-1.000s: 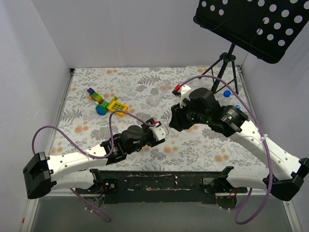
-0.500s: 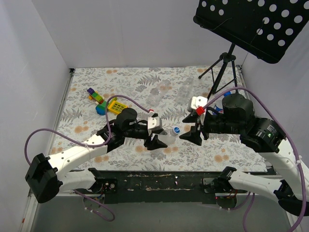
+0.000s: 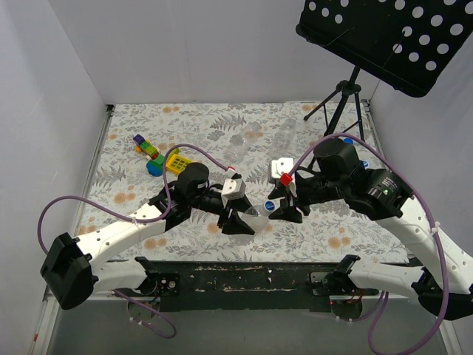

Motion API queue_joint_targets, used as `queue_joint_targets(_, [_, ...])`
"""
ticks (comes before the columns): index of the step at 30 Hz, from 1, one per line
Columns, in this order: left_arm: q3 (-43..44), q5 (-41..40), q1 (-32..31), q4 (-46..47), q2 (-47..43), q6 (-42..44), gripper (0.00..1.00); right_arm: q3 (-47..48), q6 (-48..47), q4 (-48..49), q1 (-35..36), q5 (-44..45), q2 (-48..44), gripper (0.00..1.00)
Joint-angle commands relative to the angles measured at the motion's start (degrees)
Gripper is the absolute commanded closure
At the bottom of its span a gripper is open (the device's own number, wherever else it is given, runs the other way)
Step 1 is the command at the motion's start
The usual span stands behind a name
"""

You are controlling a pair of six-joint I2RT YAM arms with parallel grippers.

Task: Screw on the bottle caps
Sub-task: Screw the bottle cap onto the plastic bottle.

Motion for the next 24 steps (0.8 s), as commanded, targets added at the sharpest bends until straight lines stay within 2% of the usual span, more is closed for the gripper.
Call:
queue_joint_targets(1, [1.7, 2.5, 0.3, 1.5, -0.4, -0.6, 0.98, 1.0, -2.2, -0.3, -0.1, -1.9, 0.6, 0.44])
queue_joint_targets(8, [1.8, 3.3, 0.5, 1.4, -0.4, -0.6, 0.98, 1.1, -2.8, -0.5, -0.1, -2.3, 2.1, 0.57])
queue_joint_targets(10, [1.8, 3.2, 0.5, 1.4, -0.5, -0.6, 0.98, 1.3, -2.8, -0.5, -0.1, -2.7, 2.6, 0.66])
queue_joint_targets(12, [1.6, 2.2, 0.5, 1.4, -0.8, -0.4, 0.98, 1.6, -2.1, -0.2, -0.1, -3.2, 2.9, 0.79])
queue_joint_targets(15, [1.1, -3.0, 0.5, 1.7, -1.6, 0.6, 1.0, 1.7, 1.6, 1.2, 0.0, -2.4, 3.5, 0.99])
queue_joint_targets(17, [0.4, -11.2, 0.4, 2.4, -2.3, 1.3, 1.0, 2.9, 5.4, 1.0, 0.0, 2.0, 4.7, 0.99])
queue_joint_targets(24, [-4.0, -31.0, -1.3, 9.0, -6.3, 1.4, 1.0, 5.9, 17.8, 0.2, 0.0, 12.6, 8.9, 0.99])
